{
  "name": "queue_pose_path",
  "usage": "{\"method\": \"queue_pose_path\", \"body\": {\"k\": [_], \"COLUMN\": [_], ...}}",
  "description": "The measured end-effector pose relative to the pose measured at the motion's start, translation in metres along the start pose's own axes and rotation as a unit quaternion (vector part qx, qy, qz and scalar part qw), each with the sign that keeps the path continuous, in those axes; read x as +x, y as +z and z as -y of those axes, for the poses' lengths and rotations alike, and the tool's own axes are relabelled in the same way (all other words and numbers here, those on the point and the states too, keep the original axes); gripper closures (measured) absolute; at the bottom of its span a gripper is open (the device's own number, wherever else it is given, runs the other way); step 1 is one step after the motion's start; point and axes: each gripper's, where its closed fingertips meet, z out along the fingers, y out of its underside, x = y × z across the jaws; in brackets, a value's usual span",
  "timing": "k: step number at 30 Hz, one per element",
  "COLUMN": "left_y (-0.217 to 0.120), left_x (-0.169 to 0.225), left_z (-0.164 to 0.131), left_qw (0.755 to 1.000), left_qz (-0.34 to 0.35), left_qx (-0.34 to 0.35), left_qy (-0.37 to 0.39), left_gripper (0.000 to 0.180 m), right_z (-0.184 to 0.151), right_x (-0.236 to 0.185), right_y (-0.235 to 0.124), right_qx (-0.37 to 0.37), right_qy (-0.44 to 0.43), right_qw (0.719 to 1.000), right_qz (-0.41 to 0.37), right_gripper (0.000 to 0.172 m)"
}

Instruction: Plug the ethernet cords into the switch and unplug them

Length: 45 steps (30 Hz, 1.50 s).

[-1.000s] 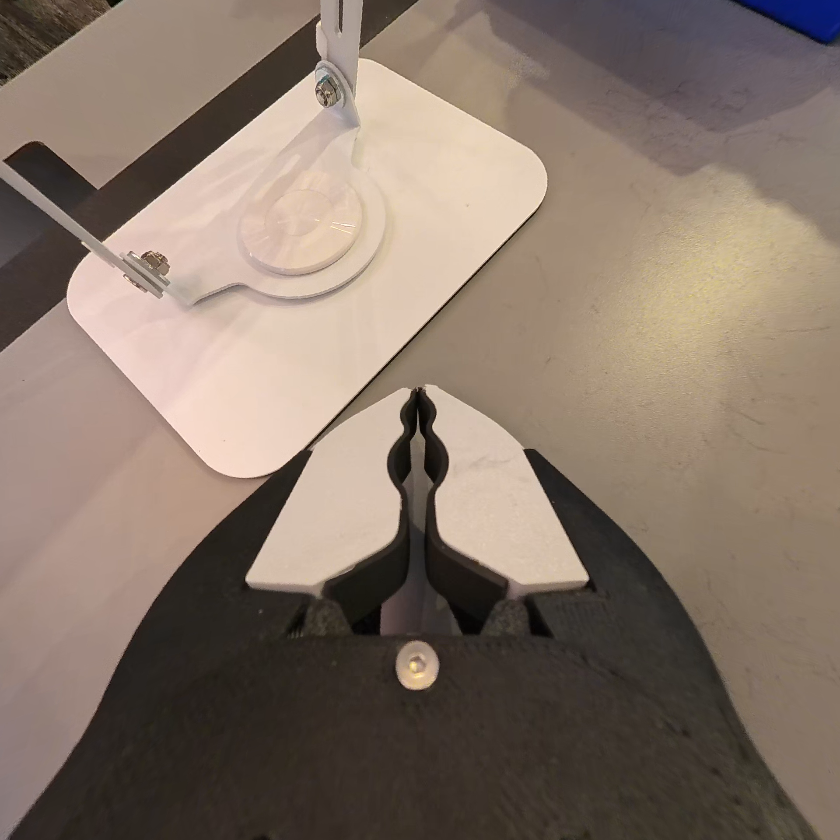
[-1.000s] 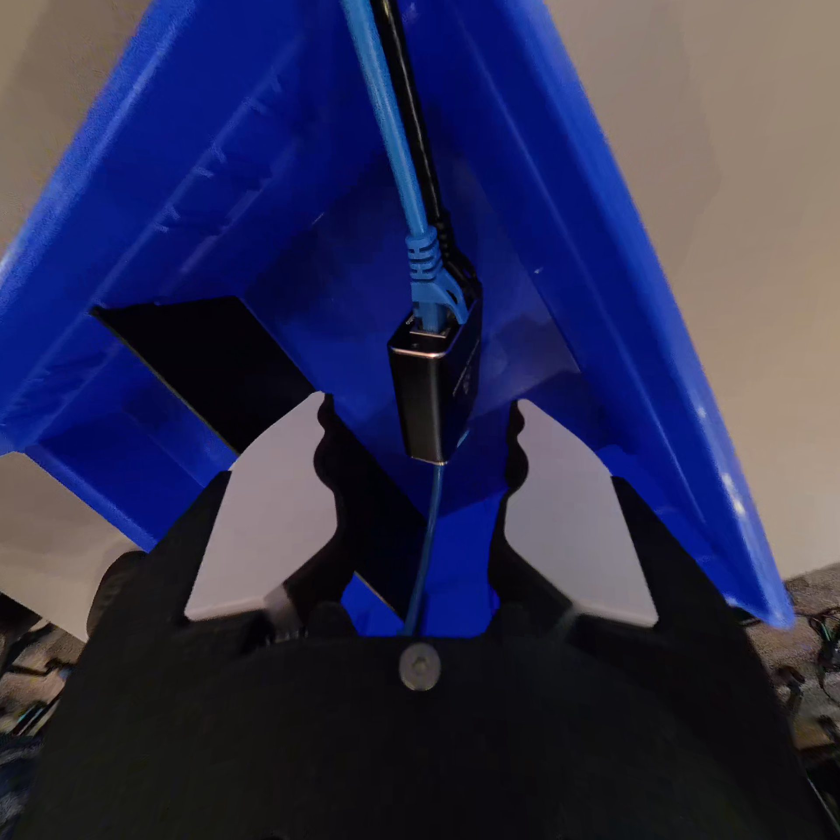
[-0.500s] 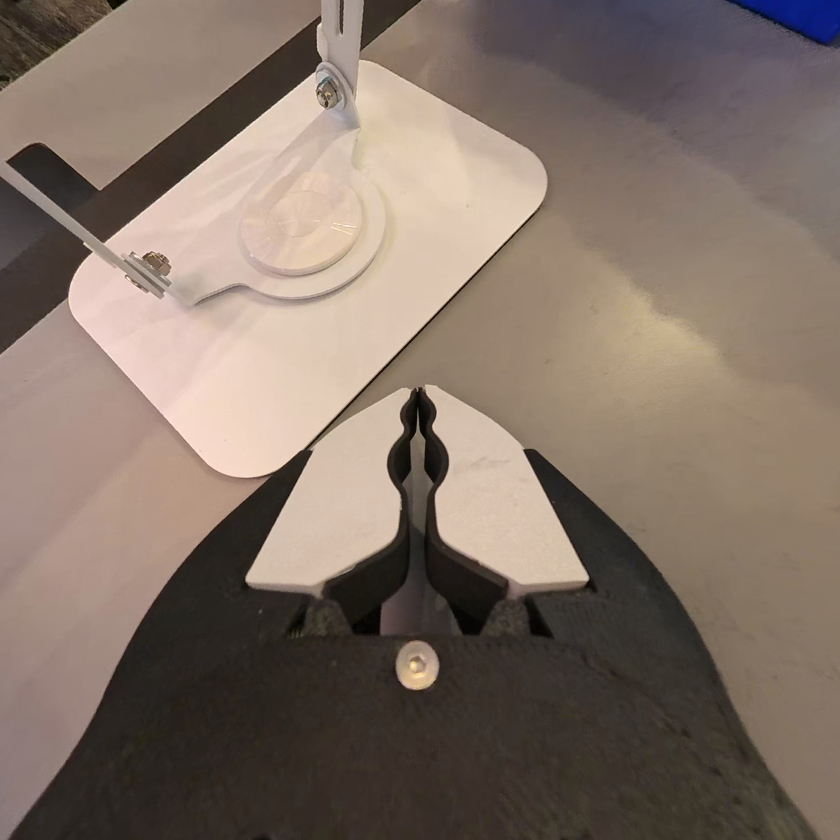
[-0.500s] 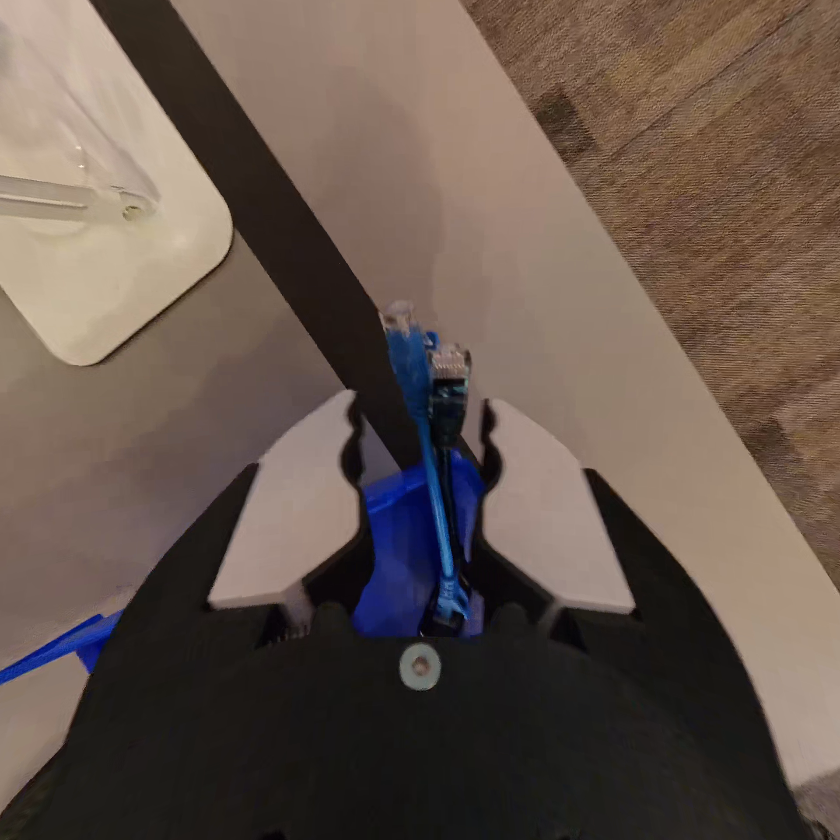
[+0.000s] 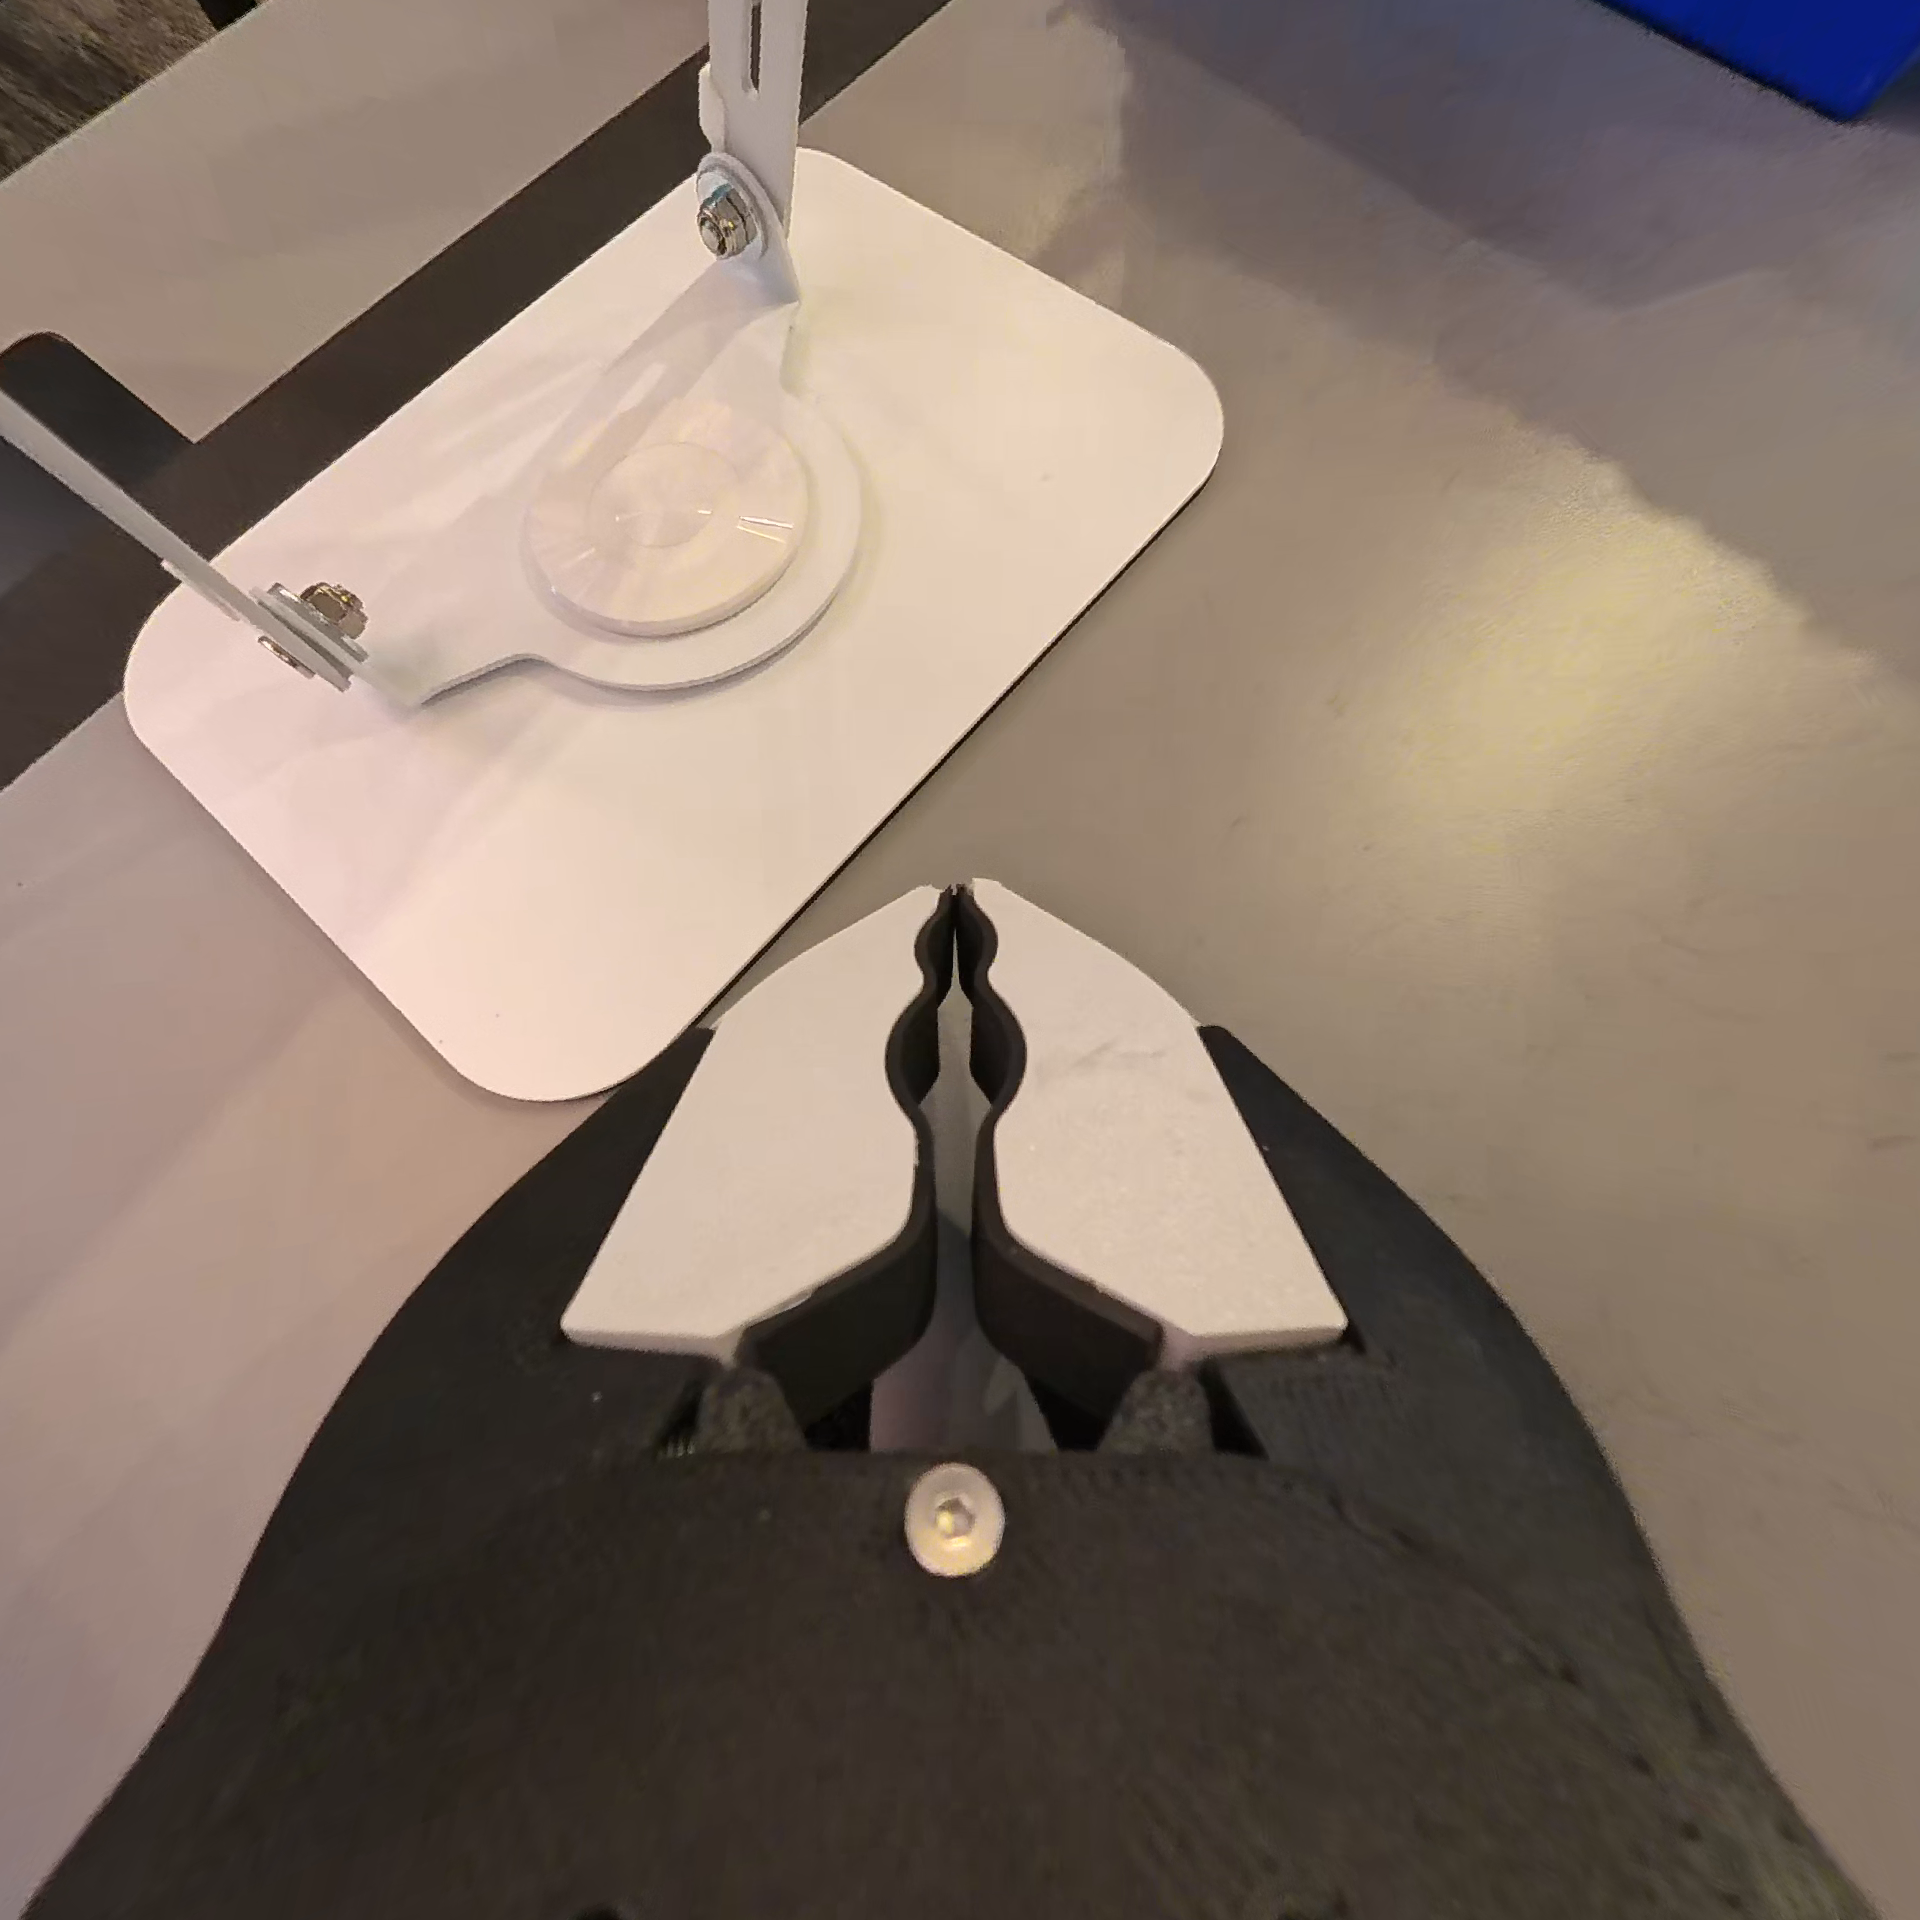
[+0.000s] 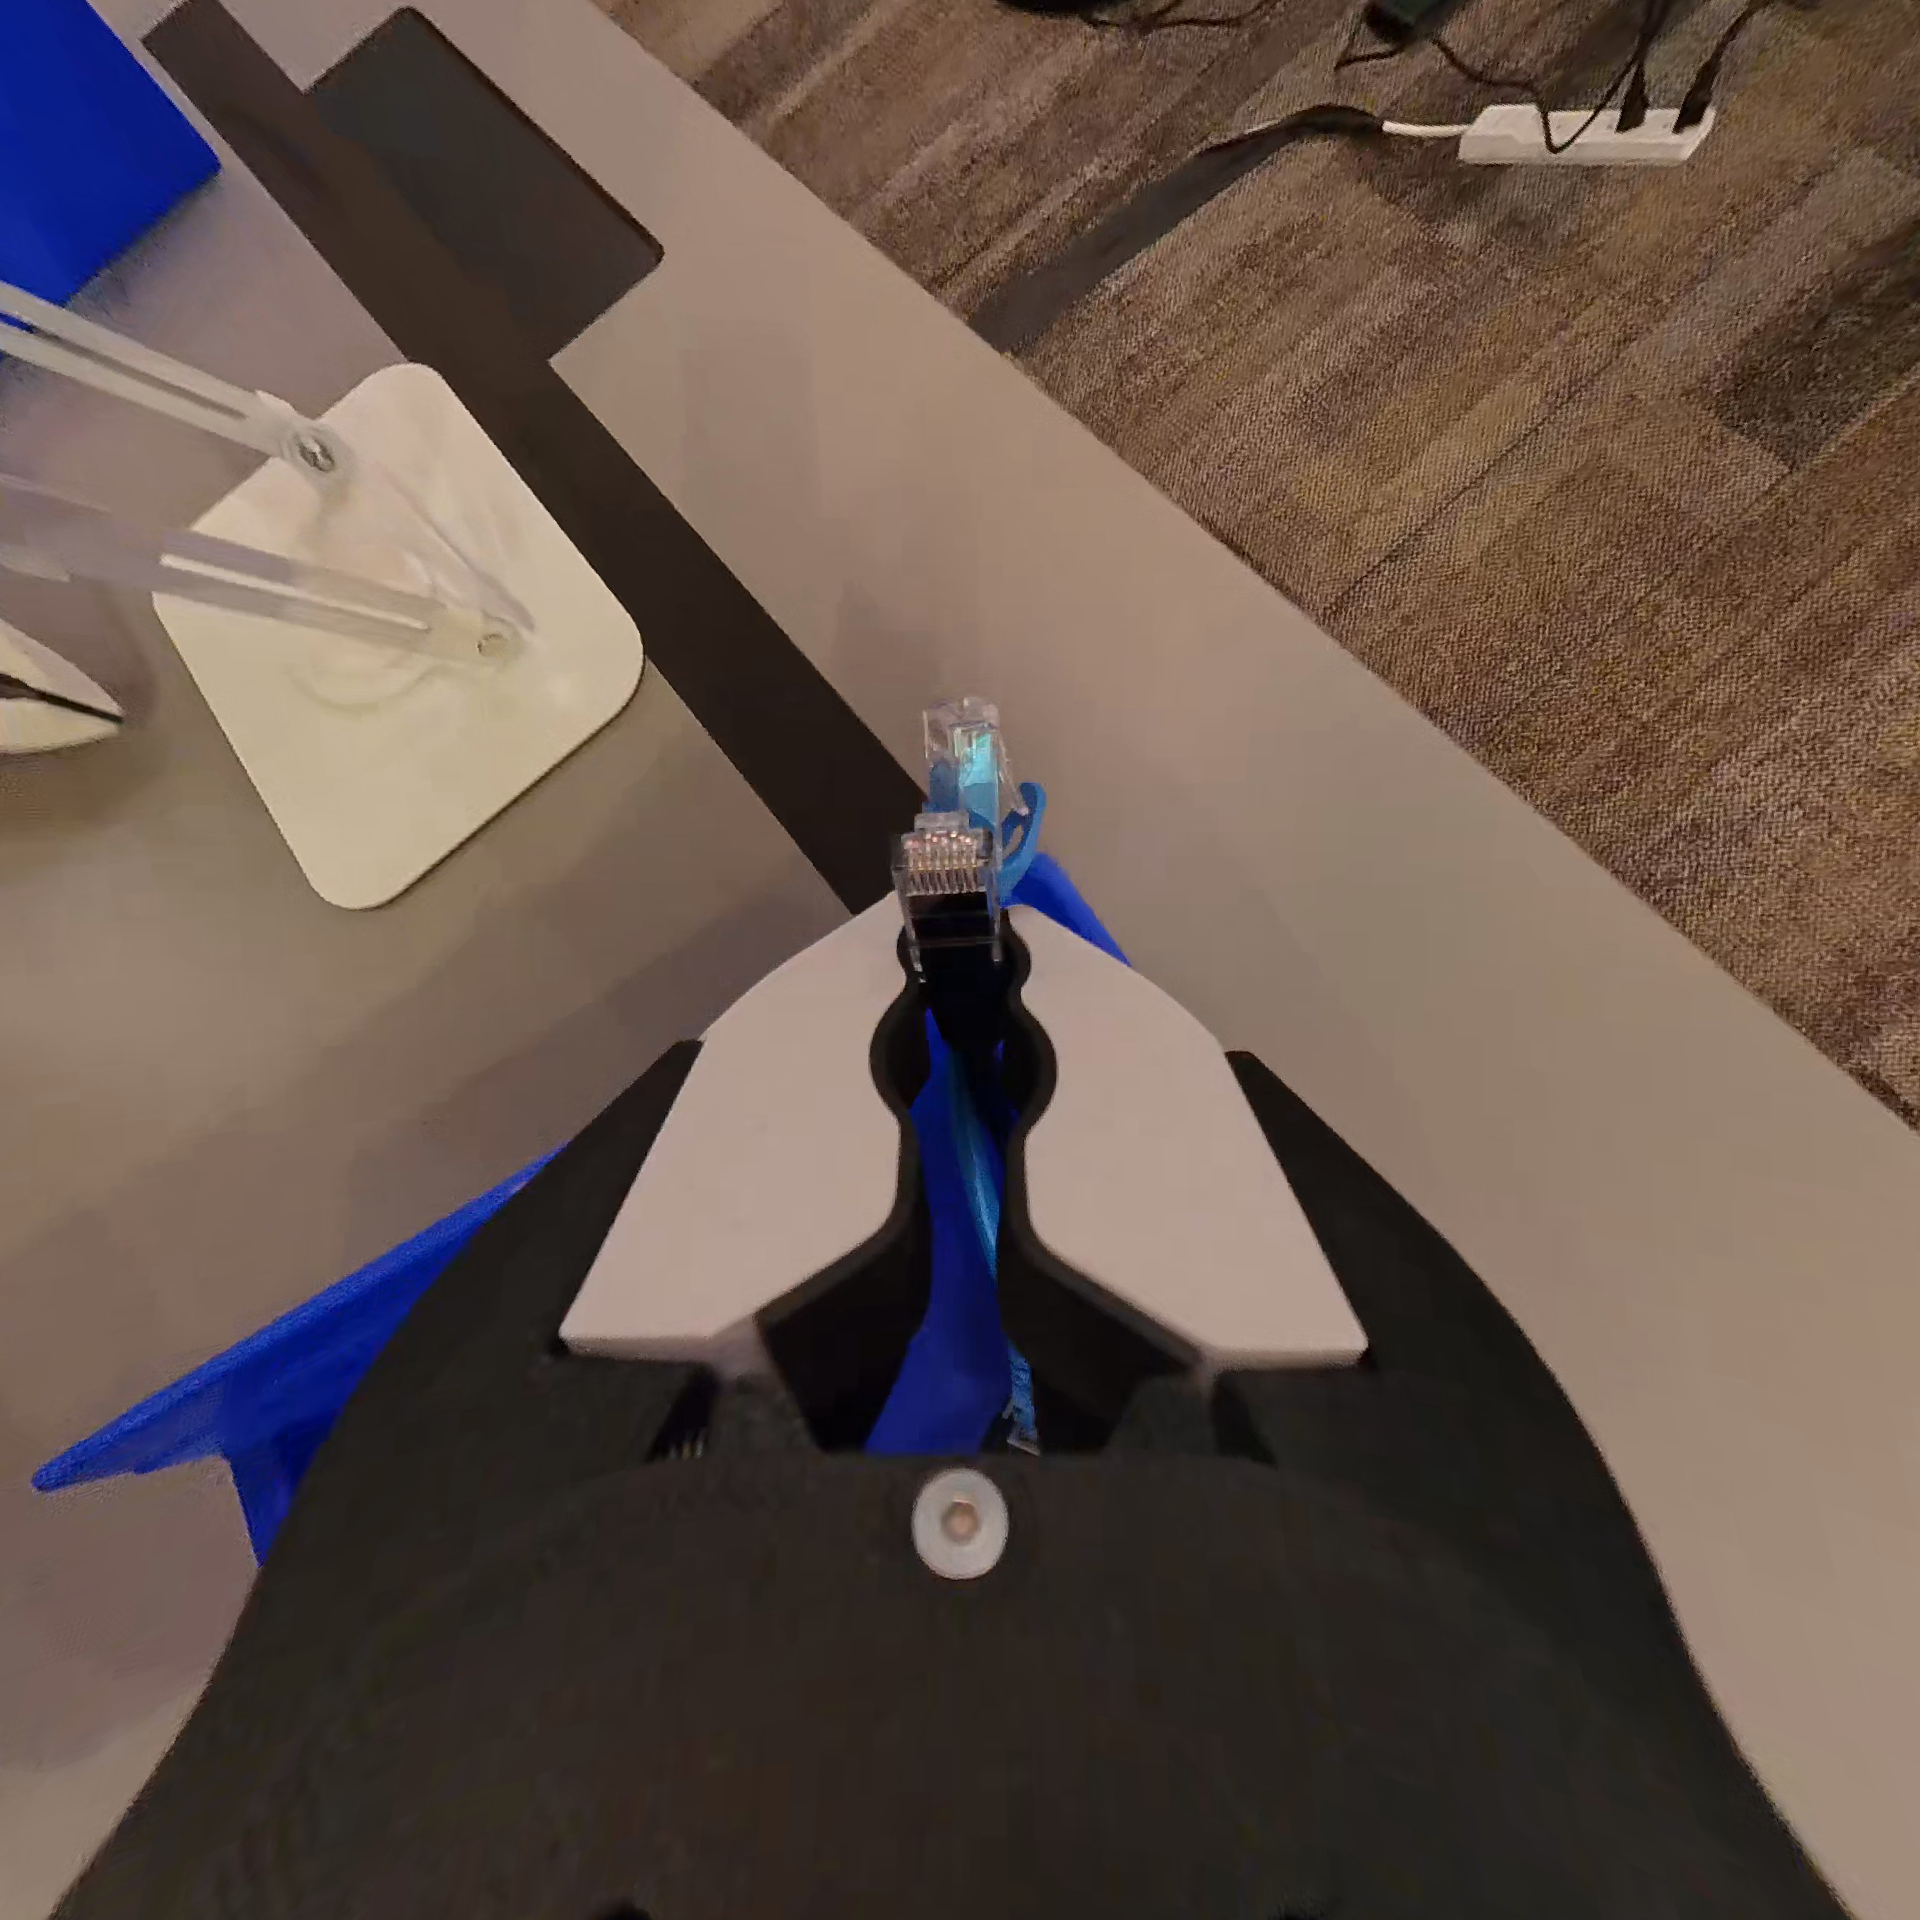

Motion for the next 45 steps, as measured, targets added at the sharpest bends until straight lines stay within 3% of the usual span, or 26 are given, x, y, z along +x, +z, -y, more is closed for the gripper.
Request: {"method": "queue_pose_path", "body": {"k": [4, 8, 16, 22, 32, 37, 45], "left_y": [0.001, 0.001, 0.002, 0.002, 0.001, 0.001, 0.001], "left_x": [-0.001, -0.002, -0.003, -0.002, -0.002, -0.002, -0.002], "left_z": [-0.001, -0.001, -0.001, -0.001, -0.001, -0.001, -0.001], "left_qw": [1.0, 1.0, 1.0, 1.0, 1.0, 1.0, 1.0], "left_qz": [0.007, 0.015, 0.019, 0.017, 0.015, 0.015, 0.016], "left_qx": [-0.003, -0.006, -0.008, -0.007, -0.006, -0.004, -0.003], "left_qy": [0.002, 0.005, 0.006, 0.006, 0.006, 0.006, 0.007], "left_gripper": [0.18, 0.18, 0.18, 0.18, 0.18, 0.18, 0.18], "right_z": [-0.029, -0.043, -0.037, -0.022, -0.031, -0.047, -0.051], "right_x": [0.004, 0.013, 0.01, 0.019, 0.028, 0.044, 0.044], "right_y": [0.004, 0.007, -0.002, -0.023, -0.022, -0.02, -0.026], "right_qx": [-0.034, -0.008, 0.032, 0.065, 0.062, 0.096, 0.154], "right_qy": [0.02, 0.054, 0.057, 0.061, 0.099, 0.156, 0.142], "right_qw": [0.999, 0.998, 0.998, 0.994, 0.989, 0.976, 0.968], "right_qz": [-0.008, -0.01, -0.014, -0.064, -0.094, -0.121, -0.137], "right_gripper": [0.162, 0.162, 0.162, 0.162, 0.162, 0.162, 0.162]}}
